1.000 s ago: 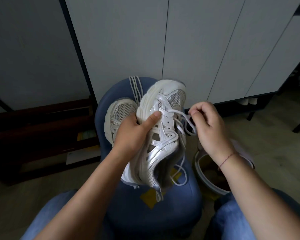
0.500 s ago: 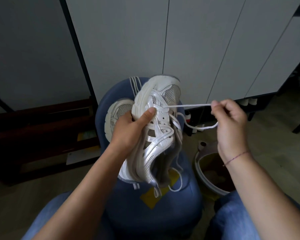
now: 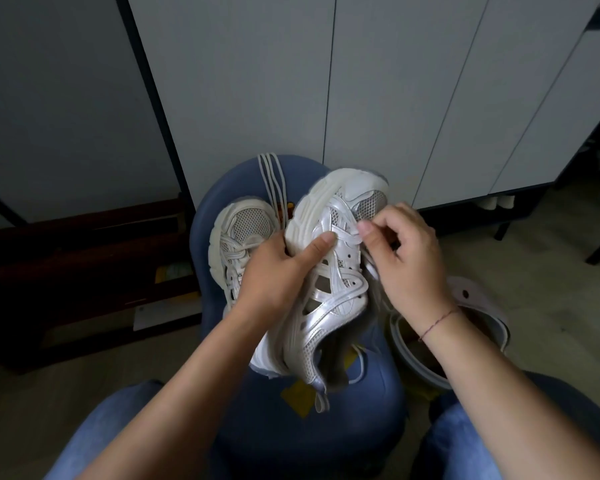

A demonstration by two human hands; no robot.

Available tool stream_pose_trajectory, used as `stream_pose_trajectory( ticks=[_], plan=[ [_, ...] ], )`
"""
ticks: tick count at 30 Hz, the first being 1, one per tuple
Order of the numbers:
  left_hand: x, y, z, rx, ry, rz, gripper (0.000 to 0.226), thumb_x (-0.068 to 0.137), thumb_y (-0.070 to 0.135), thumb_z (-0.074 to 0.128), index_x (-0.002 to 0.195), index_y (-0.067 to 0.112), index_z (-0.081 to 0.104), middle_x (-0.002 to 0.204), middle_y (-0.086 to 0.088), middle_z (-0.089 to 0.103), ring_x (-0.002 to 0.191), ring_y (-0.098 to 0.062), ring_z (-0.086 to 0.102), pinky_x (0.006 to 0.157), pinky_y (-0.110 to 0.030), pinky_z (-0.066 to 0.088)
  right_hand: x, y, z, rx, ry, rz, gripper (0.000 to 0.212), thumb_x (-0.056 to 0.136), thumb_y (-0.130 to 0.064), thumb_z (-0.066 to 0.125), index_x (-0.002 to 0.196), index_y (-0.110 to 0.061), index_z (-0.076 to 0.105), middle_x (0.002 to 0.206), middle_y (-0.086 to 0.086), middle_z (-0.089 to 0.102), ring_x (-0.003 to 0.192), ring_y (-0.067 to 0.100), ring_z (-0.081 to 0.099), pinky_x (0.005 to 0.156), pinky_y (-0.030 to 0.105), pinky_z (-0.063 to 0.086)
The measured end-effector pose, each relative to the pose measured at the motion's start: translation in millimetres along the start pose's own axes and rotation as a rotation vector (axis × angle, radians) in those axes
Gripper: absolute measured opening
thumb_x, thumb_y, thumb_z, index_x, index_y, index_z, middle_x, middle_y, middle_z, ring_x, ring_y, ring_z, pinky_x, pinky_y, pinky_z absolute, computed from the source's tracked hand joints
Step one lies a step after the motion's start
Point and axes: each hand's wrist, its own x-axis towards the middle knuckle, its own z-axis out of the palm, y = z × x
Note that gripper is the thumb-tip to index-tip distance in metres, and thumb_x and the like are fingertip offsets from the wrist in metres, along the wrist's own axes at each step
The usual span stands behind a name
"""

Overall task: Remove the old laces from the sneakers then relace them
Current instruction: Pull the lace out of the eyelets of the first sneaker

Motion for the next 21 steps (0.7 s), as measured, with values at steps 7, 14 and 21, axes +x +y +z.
stream_pose_trajectory(
  ticks=[7,14,21],
  plan=[
    [4.9,3.2,-9.6,-0.097,0.027,-0.003,0.041,0.081,0.053,0.070,0.107,0.021,0.069,0.090,0.009,0.077,0.083,-0.008,0.073,0.081,-0.031,0.056,6.2,20.2,-25.1,0.265,0.180,0.343,0.035,0.097,-0.024,0.051,0.064,-0.025,0.039,0.050,-0.015,0.040,0.048,0.000,0.033,0.048,0.013,0.027],
    [1.8,0.8,-4.6,-0.038,0.022,-0.007,0.046,0.079,0.059,0.070,0.107,0.023,0.068,0.090,0.009,0.076,0.083,-0.009,0.073,0.082,-0.035,0.057,1.9,7.9,-11.3,0.105,-0.014,0.195,0.022,0.086,-0.043,0.051,0.083,-0.022,0.053,0.082,-0.002,0.053,0.074,0.009,0.050,0.069,0.015,0.040],
    [-0.3,-0.2,1.2,0.001,-0.006,0.008,0.048,0.079,0.060,0.069,0.104,0.019,0.070,0.086,0.007,0.076,0.077,-0.009,0.073,0.073,-0.029,0.056,0.5,-2.7,1.1,-0.048,-0.003,-0.040,0.032,0.093,-0.035,0.050,0.067,-0.016,0.048,0.069,-0.005,0.045,0.068,0.018,0.046,0.064,0.039,0.041]
  ],
)
